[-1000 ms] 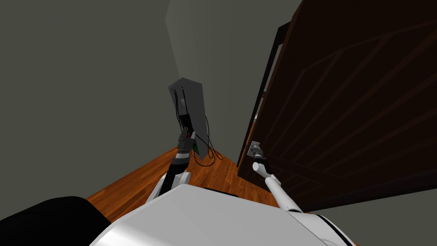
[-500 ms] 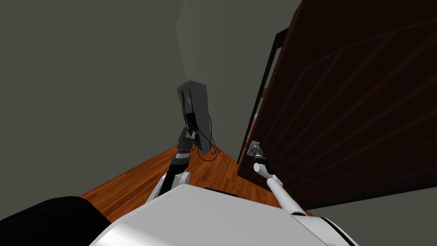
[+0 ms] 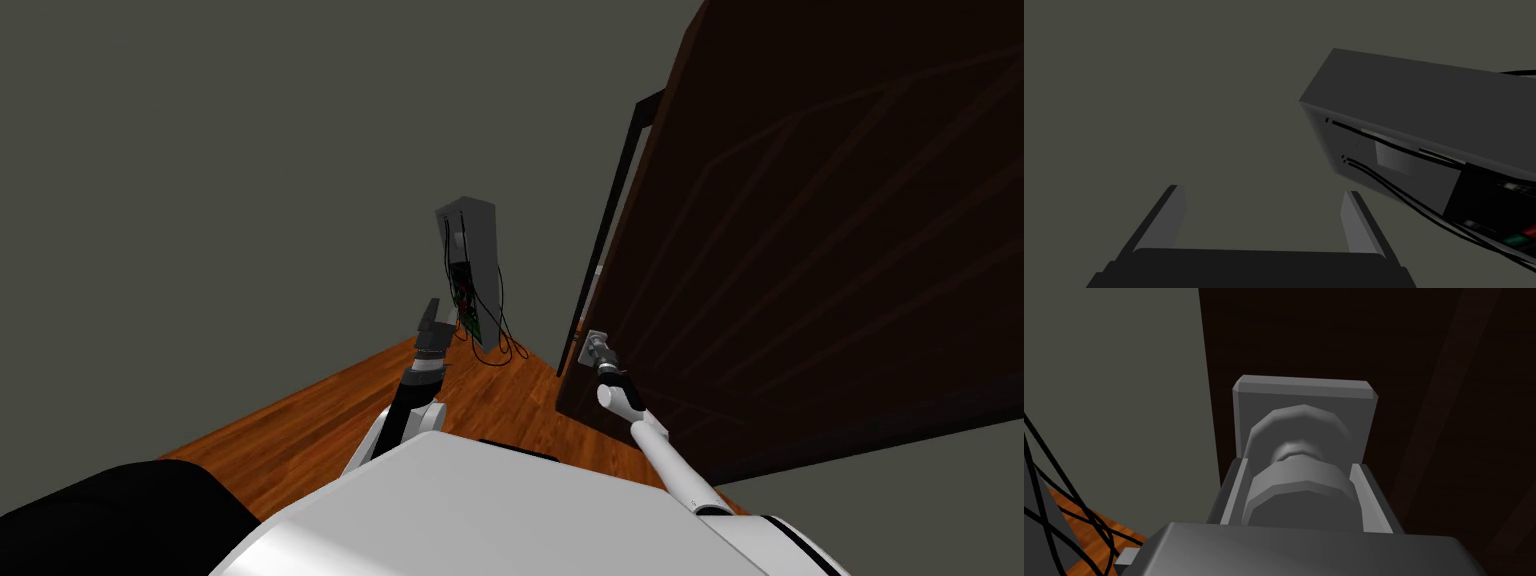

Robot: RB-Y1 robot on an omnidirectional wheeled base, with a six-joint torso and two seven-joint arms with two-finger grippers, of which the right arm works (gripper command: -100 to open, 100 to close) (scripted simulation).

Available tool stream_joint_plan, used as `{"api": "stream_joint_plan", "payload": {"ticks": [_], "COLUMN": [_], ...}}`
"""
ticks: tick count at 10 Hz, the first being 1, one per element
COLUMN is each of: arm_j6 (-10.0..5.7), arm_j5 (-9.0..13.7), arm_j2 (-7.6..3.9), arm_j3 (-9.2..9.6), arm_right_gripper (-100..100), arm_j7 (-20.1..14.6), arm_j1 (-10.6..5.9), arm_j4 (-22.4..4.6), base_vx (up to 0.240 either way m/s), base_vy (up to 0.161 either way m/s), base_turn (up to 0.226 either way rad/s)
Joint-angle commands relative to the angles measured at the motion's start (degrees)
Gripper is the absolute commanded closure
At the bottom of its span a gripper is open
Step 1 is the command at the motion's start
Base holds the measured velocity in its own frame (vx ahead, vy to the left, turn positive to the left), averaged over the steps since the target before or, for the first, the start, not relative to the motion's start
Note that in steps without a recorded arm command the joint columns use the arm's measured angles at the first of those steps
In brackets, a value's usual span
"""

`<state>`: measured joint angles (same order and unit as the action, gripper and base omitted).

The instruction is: Pull the door open

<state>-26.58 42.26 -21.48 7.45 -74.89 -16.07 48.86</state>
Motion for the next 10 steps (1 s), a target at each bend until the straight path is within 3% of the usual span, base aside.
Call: {"api": "stream_joint_plan", "payload": {"ticks": [1,2,3,10], "arm_j6": [-0.05,0.07,0.16,-0.08], "arm_j5": [-0.2,-0.1,-0.3,-1.1], "arm_j2": [-0.49,-0.32,-0.83,-3.18], "arm_j3": [1.36,0.7,2.16,6.67], "arm_right_gripper": [100,100,100,100], "arm_j7": [-1.4,-0.7,-1.8,-5.7], "arm_j1": [0.22,0.26,0.76,1.87], "arm_j4": [0.3,0.3,0.9,3.4], "base_vx": [-0.251,-0.111,-0.164,-0.198], "base_vy": [-0.086,-0.038,-0.037,-0.077], "base_turn": [0.112,0.039,0.091,0.094]}}
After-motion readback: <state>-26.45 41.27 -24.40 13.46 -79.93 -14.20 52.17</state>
